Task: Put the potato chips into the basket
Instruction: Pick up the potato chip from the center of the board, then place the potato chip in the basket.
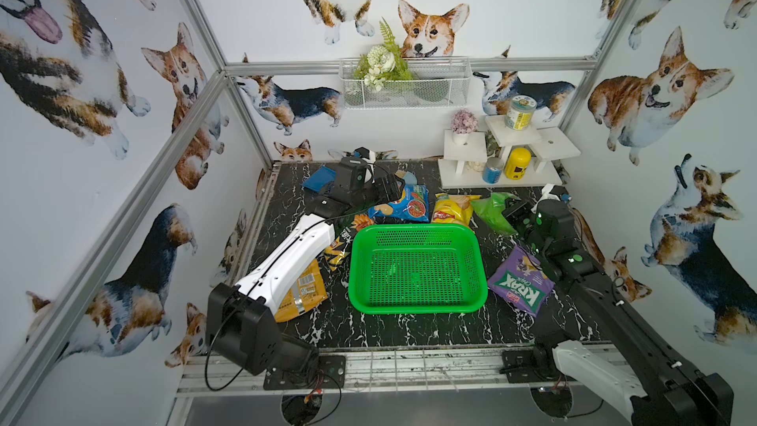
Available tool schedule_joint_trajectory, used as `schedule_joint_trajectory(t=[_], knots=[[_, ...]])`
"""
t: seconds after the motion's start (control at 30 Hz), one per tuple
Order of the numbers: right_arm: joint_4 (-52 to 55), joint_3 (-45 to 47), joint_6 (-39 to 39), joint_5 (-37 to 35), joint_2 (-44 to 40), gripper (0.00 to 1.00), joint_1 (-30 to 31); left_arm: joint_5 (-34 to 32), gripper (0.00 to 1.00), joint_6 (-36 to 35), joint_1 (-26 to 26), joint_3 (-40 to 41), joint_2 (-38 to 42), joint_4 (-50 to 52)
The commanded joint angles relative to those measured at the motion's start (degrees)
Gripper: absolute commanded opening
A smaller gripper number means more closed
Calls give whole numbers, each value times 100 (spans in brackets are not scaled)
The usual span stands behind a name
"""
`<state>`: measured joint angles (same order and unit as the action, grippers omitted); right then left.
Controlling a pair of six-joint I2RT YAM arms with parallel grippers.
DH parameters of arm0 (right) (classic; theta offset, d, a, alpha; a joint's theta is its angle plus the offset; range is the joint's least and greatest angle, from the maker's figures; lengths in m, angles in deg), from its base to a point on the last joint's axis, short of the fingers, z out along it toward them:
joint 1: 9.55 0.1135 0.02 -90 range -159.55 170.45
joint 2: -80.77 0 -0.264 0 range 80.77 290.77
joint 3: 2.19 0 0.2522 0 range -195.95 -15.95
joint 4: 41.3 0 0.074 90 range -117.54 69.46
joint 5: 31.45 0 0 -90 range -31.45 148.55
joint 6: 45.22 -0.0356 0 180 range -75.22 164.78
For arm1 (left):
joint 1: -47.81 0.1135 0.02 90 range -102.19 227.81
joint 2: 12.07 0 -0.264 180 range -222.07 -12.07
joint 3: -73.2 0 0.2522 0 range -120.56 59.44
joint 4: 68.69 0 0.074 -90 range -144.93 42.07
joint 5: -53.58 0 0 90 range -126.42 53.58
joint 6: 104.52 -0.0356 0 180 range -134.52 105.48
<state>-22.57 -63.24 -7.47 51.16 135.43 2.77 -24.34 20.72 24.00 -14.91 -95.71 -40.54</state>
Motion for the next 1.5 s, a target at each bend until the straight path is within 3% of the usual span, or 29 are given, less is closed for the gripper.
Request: schedule_joint_trajectory(t=[0.0, 0.23, 0.53, 0.8, 1.13, 1.47], knots=[[484, -729, 997, 136, 309, 0, 2, 51, 90, -44, -16, -106, -13, -244], [969, -2129, 1446, 1116, 907, 0, 106, 24, 88, -51, -20, -203, 55, -331], [1853, -3131, 1666, 2160, 1517, 0, 1068, -74, 87, 59, -25, -130, 203, -374], [2691, -2817, 1637, 2782, 1170, 0, 1752, -407, 82, 168, -23, 274, 622, -299], [3647, -1867, 2029, 3910, 986, 0, 2026, 337, 73, 81, -361, 760, 521, -393], [4429, -1392, 2674, 2917, 1203, 0, 2030, 1300, 55, -186, -855, 1054, -265, -260]])
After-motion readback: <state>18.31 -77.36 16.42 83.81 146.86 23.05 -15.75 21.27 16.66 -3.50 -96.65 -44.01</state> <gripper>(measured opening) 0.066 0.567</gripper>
